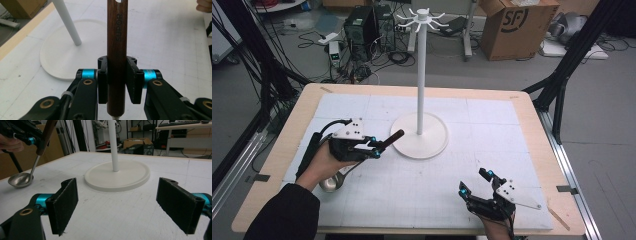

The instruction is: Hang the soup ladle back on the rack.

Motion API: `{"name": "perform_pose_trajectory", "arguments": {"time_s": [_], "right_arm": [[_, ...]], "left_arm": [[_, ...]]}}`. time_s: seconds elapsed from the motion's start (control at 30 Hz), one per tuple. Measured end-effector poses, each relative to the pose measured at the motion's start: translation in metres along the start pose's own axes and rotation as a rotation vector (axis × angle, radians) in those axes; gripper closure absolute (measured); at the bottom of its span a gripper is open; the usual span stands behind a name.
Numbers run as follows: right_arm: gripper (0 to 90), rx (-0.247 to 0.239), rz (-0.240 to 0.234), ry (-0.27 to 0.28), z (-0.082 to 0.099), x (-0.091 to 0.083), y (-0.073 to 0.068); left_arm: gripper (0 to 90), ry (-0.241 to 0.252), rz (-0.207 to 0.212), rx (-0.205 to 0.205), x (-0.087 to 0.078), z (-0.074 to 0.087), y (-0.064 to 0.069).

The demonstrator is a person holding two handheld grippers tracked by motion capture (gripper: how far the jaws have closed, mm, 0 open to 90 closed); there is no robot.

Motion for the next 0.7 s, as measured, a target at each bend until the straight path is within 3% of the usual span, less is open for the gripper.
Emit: {"name": "perform_pose_trajectory", "arguments": {"time_s": [0.07, 0.2, 0.47, 0.7], "right_arm": [[16.5, 0.000, 0.000, -0.001, 0.000, 0.000, 0.000], [16.4, -0.002, -0.001, -0.002, 0.000, -0.001, 0.000], [16.5, 0.004, 0.002, -0.005, 0.000, -0.001, 0.000], [16.4, -0.005, 0.004, -0.002, 0.001, 0.000, 0.001]], "left_arm": [[74.4, 0.015, -0.010, -0.002, -0.001, 0.000, -0.001], [74.4, 0.099, -0.034, -0.022, -0.007, -0.003, -0.005], [74.4, 0.190, -0.063, -0.053, -0.018, -0.008, -0.012], [74.4, 0.250, -0.071, -0.047, -0.022, -0.018, -0.013]]}}
Point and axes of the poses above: each handheld gripper's, and its own axes: x roughly forward along the jaws, z roughly out of its underside, y roughly to its right, the point moved 1 cm from there along x, roughly forward along the jaws, and after that the axes turned 7 degrees about y, right-handed, at the moved point
